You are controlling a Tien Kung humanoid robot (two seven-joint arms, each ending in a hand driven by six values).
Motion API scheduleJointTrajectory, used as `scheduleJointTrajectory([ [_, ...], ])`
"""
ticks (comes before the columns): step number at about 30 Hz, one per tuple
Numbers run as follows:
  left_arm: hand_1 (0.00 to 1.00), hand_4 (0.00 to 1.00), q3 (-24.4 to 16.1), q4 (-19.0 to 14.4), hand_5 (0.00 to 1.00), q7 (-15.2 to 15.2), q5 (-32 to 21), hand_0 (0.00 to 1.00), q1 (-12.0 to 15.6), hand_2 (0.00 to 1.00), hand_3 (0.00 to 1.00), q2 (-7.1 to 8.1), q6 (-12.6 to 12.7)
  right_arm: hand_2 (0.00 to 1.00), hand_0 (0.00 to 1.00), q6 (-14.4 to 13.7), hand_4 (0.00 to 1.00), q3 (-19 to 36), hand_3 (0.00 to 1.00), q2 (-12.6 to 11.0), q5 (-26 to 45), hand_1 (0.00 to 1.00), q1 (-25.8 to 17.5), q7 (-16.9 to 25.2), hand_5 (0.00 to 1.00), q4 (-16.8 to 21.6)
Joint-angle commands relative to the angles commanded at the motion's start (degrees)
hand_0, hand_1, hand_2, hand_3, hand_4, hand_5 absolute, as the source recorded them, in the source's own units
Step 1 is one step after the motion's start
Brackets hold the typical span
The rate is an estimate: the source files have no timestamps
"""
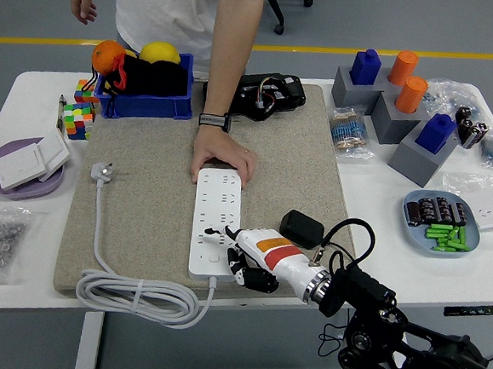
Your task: Press the white button,pick up the black plug,place it near the board,insert it into the board
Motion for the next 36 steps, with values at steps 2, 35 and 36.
scheduleJointTrajectory([
  [2, 0.791, 0.575, -0.2, 0.0, 0.482, 0.0, 0.2, 0.826, 0.0, 0.765, 0.797, 0.02, 0.0, 0.151, 0.002, 1.3, 0.039, 1.6, 0.869, -0.3, -0.6, 0.002, 0.0, -1.4, 0.002, 2.3],
  [35, 0.79, 0.576, -0.2, 0.0, 0.483, -0.1, -0.4, 0.826, -0.3, 0.764, 0.795, -0.03, 0.1, 0.147, 0.002, 14.5, 0.002, 2.2, 0.83, -1.7, -2.9, 0.002, -0.8, -13.6, 0.002, 7.4],
  [36, 0.79, 0.576, -0.2, 0.0, 0.483, -0.1, -0.4, 0.826, -0.3, 0.764, 0.795, -0.02, 0.1, 0.147, 0.002, 14.5, 0.002, 2.1, 0.83, -1.7, -2.9, 0.002, -0.8, -13.6, 0.002, 7.4],
])
